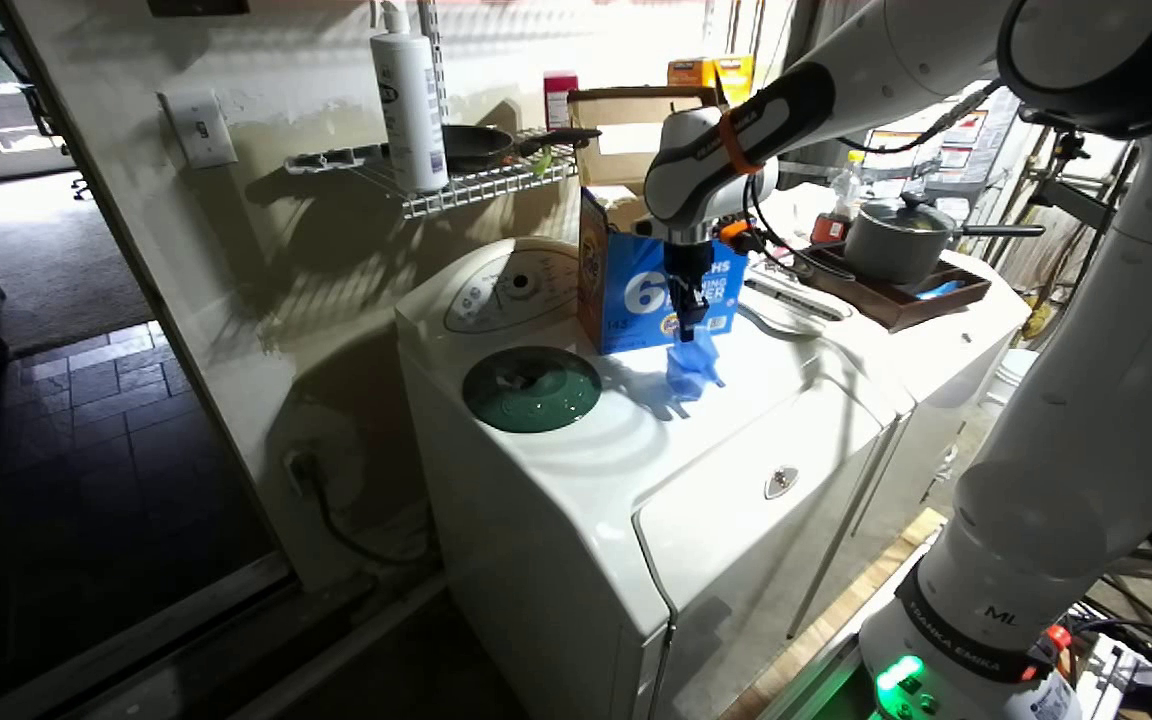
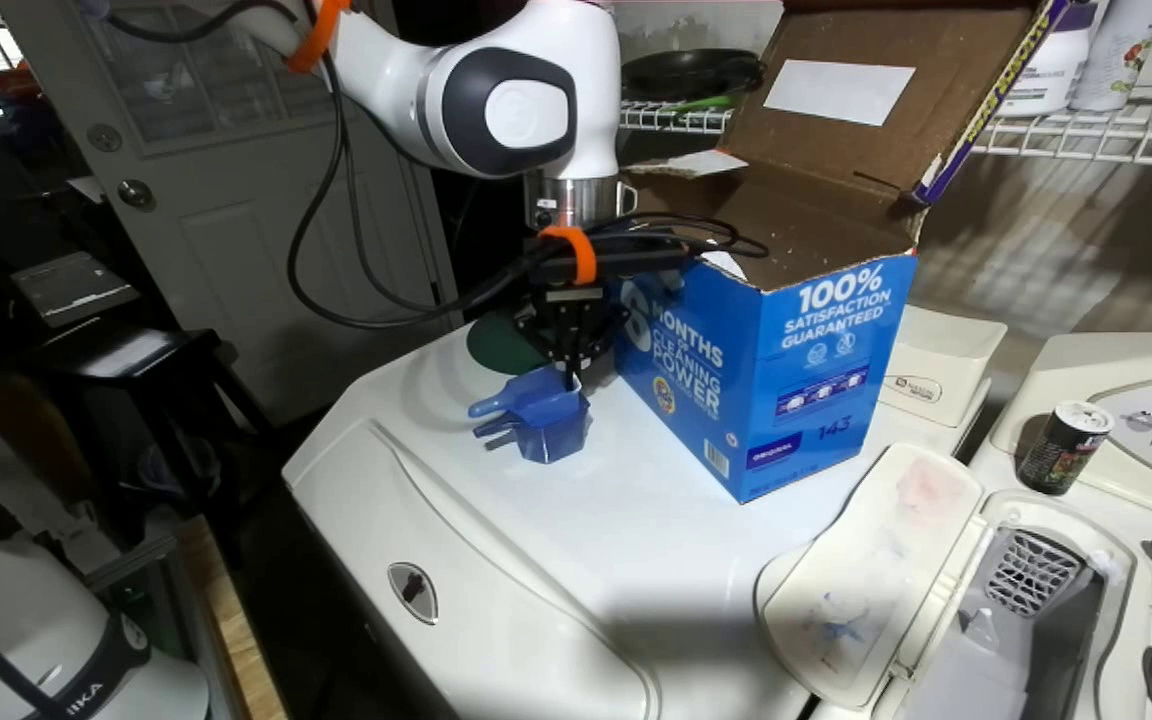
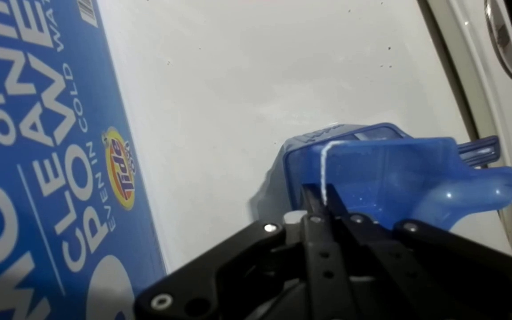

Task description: Pick up the top light blue measuring cup and turn it one hundred and eighty degrees until the handles on both measuring cups are aligned

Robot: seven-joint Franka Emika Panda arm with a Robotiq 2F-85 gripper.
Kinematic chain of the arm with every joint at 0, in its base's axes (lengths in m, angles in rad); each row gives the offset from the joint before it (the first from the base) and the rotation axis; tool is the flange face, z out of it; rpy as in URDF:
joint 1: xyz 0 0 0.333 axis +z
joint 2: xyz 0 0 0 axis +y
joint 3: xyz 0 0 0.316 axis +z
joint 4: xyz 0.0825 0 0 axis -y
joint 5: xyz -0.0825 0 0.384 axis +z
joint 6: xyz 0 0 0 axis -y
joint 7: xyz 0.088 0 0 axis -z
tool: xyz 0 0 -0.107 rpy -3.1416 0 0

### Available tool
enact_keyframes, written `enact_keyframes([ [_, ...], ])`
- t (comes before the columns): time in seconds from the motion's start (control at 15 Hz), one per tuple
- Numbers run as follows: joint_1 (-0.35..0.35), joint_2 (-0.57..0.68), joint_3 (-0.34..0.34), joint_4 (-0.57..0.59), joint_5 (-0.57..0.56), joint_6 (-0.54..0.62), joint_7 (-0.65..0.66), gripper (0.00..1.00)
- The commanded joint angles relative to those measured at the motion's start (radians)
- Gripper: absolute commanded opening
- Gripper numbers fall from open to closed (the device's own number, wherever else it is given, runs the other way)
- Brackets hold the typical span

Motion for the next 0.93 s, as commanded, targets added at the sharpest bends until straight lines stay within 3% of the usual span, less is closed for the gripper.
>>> enact_keyframes([
  [0.0, -0.002, 0.017, 0.002, -0.010, -0.023, 0.000, -0.003, 0.01],
  [0.07, -0.002, 0.017, 0.003, -0.010, -0.017, -0.002, -0.006, 0.28],
  [0.27, 0.000, 0.011, 0.005, -0.015, -0.015, 0.001, -0.007, 0.42],
  [0.67, 0.001, 0.002, 0.006, -0.024, -0.014, 0.004, 0.000, 0.84],
  [0.73, 0.001, 0.001, 0.006, -0.026, -0.014, 0.006, 0.001, 0.42],
  [0.87, 0.001, -0.005, 0.007, -0.029, -0.012, 0.009, -0.002, 0.43],
])
